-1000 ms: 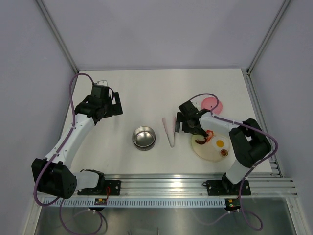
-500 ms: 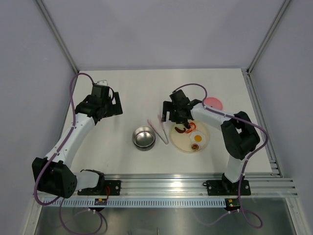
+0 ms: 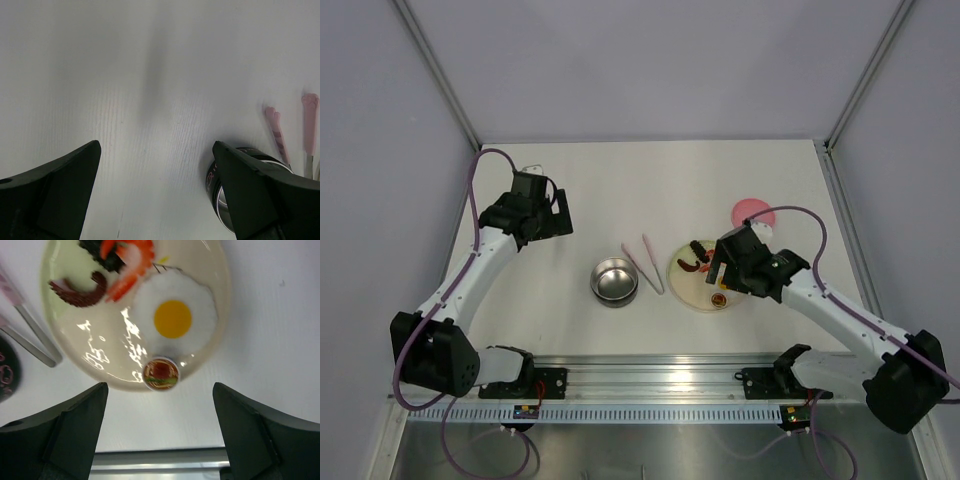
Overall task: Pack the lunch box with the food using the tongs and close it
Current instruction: Move the plate to the center of the board.
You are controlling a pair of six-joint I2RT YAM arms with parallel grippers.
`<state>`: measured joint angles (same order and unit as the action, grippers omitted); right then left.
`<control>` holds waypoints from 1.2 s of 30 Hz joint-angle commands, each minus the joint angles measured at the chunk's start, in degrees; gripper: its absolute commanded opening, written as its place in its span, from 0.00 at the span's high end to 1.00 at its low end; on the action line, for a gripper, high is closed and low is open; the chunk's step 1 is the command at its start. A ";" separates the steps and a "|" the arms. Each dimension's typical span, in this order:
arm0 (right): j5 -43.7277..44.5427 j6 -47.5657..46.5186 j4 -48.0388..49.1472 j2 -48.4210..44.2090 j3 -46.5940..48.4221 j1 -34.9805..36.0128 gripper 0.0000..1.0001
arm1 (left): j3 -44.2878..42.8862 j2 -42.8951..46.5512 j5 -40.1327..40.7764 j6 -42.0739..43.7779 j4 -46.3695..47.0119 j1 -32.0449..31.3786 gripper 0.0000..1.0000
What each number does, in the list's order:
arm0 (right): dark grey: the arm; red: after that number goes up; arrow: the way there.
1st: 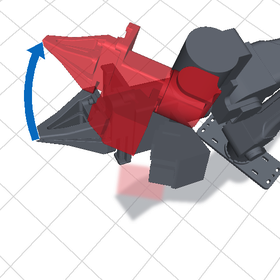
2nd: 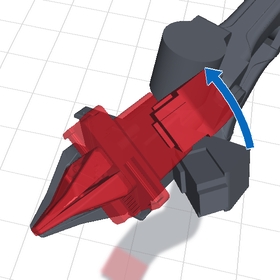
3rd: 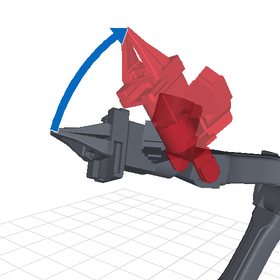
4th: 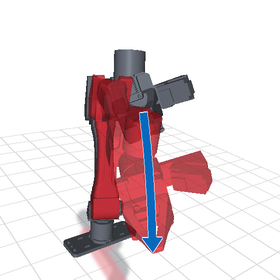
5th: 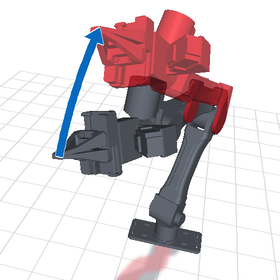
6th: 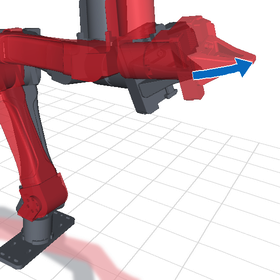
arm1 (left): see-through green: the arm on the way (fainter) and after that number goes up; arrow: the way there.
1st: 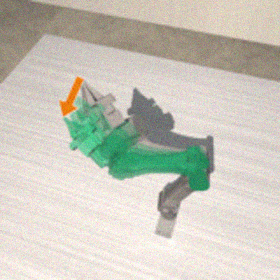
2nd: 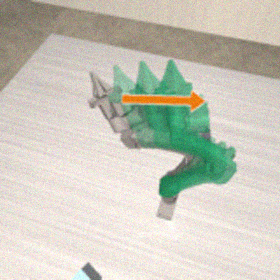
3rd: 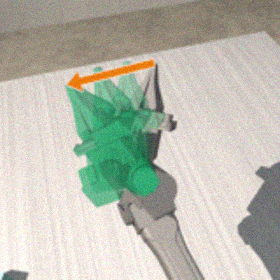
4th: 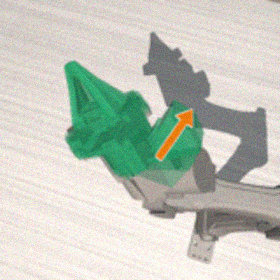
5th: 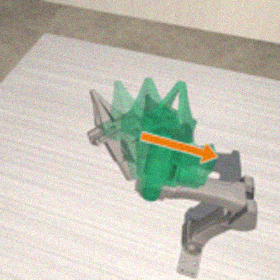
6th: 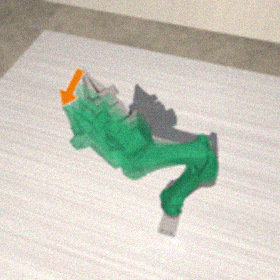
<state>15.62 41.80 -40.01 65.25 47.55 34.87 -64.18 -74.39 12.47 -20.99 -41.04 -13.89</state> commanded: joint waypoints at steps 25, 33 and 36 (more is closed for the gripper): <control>2.23 3.91 3.25 18.32 -2.37 14.88 0.00 | -1.47 2.23 0.71 -0.45 1.22 -0.44 0.01; 3.28 -2.86 9.95 24.48 -0.89 9.60 0.01 | -1.56 2.23 0.45 -0.36 1.22 -0.35 0.01; 3.81 -6.46 11.62 26.93 2.80 6.54 0.01 | -1.47 1.71 -0.07 -0.71 1.31 -0.35 0.01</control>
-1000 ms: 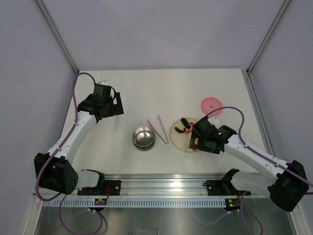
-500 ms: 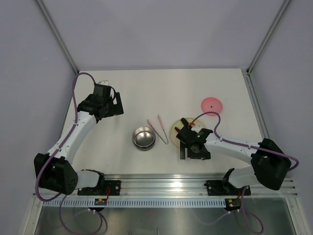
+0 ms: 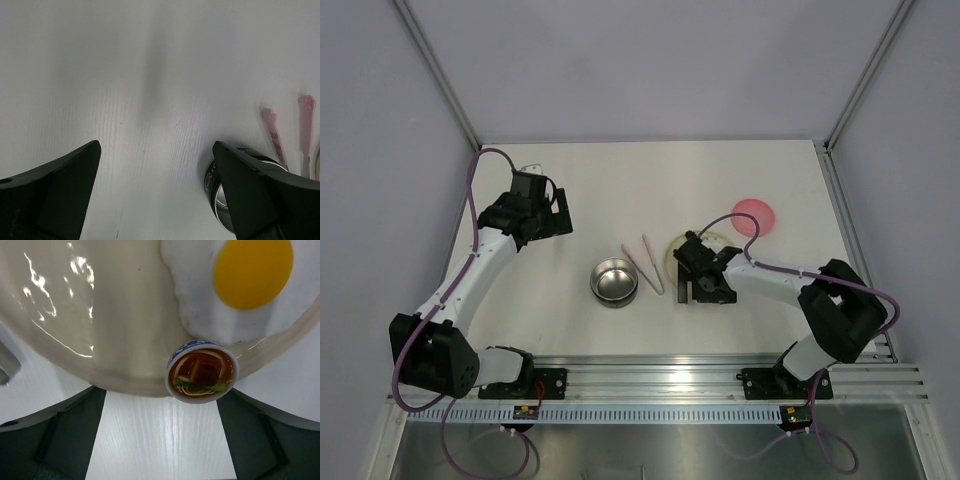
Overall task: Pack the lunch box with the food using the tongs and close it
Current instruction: Move the plate to the center of the board.
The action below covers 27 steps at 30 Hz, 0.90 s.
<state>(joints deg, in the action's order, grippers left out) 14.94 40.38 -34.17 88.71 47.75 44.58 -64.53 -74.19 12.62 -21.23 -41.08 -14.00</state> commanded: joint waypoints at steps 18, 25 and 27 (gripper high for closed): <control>3.60 -17.88 8.95 21.41 24.31 -11.00 0.00 | 0.64 1.77 -0.41 1.19 1.09 -0.59 0.01; 0.72 -20.69 5.17 17.57 27.40 -10.74 0.01 | 0.11 1.51 0.82 2.16 0.47 -0.59 0.01; -0.87 -20.87 4.82 13.36 26.53 -9.61 0.01 | -0.07 1.42 0.30 1.72 0.21 -0.59 0.01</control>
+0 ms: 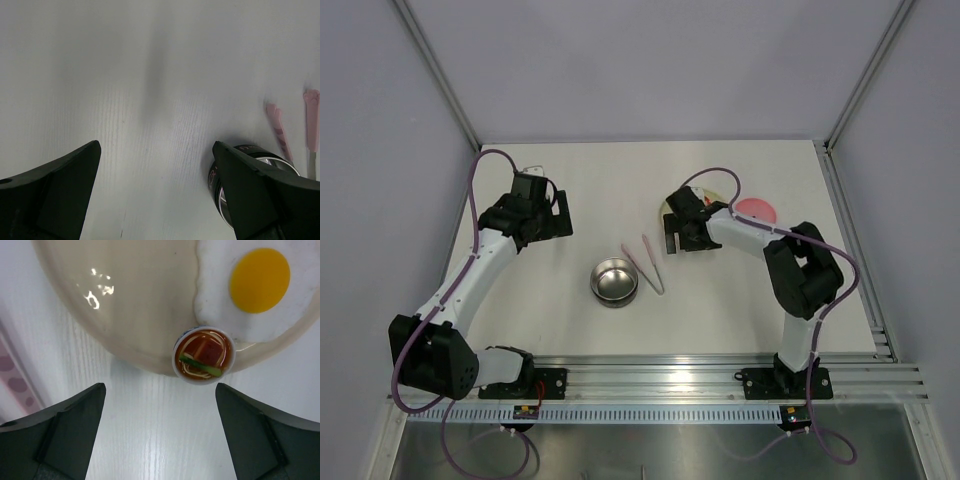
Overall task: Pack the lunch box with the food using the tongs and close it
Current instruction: Move the plate to the center of the board, then pick up the clamp at the center of the board.
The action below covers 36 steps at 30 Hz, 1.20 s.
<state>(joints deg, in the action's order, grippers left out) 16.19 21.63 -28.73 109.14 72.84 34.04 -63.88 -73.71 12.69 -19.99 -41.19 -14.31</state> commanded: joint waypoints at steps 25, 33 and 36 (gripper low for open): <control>-5.82 0.78 0.69 -5.88 -4.11 19.57 0.08 | -2.57 2.52 0.06 0.48 -0.91 -0.55 0.01; 0.95 2.81 6.32 -4.21 -5.60 19.48 0.42 | -1.34 3.49 0.06 0.56 -0.73 -0.46 0.01; -0.01 2.11 6.58 -2.63 -4.20 19.48 0.42 | -1.16 3.49 0.06 0.74 -0.73 -0.46 0.01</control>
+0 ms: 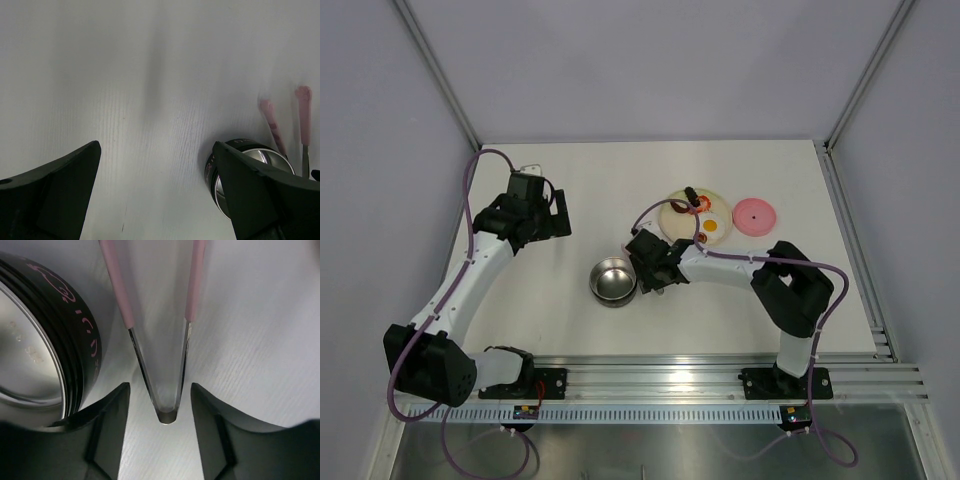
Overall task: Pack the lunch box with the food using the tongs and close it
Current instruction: Pick up the clamp at the center of the board.
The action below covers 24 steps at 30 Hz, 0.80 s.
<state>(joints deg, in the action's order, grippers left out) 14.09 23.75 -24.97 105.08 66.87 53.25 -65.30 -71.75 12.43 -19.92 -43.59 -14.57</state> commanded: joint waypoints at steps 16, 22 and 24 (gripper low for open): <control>6.04 -0.02 4.58 2.33 0.11 0.36 0.85 | 0.35 1.70 0.41 1.02 1.67 -0.20 0.01; 2.10 -1.07 3.61 -10.38 -8.57 0.27 0.85 | 0.35 1.87 1.02 1.03 1.49 -0.28 0.01; -1.77 -2.30 3.00 -13.74 -11.05 0.27 0.83 | 0.61 1.79 0.76 1.03 1.76 -0.20 0.01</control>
<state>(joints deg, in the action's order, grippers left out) 15.77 23.05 -21.47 98.72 58.19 53.25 -65.08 -71.61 12.47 -19.51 -43.64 -14.57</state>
